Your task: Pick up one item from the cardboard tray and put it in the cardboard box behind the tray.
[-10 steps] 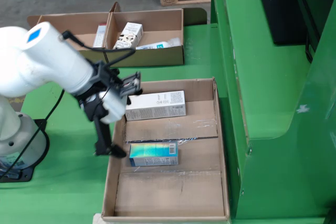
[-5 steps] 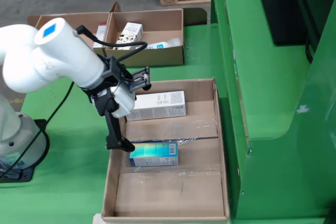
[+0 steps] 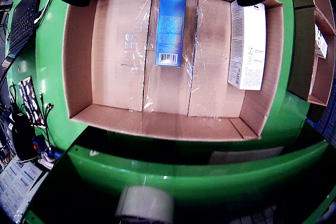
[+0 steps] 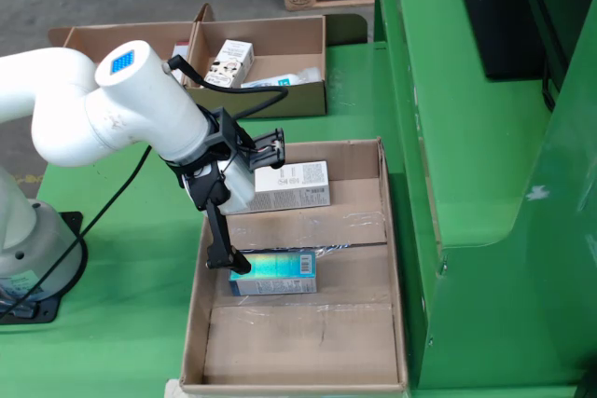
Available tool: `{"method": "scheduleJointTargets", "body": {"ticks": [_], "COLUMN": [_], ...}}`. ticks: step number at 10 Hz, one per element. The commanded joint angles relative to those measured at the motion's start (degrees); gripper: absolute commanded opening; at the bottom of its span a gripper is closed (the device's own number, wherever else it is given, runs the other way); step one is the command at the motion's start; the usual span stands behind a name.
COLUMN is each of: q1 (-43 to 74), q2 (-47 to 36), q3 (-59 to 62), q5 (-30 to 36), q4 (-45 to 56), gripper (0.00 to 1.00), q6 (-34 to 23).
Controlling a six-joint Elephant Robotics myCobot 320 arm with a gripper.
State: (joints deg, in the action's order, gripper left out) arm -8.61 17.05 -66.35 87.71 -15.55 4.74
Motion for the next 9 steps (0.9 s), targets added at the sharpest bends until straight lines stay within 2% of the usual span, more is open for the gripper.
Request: {"method": "scheduleJointTargets", "body": {"ticks": [1, 9], "q1": [0.1, 1.3], "q2": [0.4, 1.6], "q3": [1.9, -6.7], "q5": [0.5, 1.9], "q4": [-1.7, -10.4], "gripper": [1.00, 1.00], "q6": [-0.9, -1.4]}}
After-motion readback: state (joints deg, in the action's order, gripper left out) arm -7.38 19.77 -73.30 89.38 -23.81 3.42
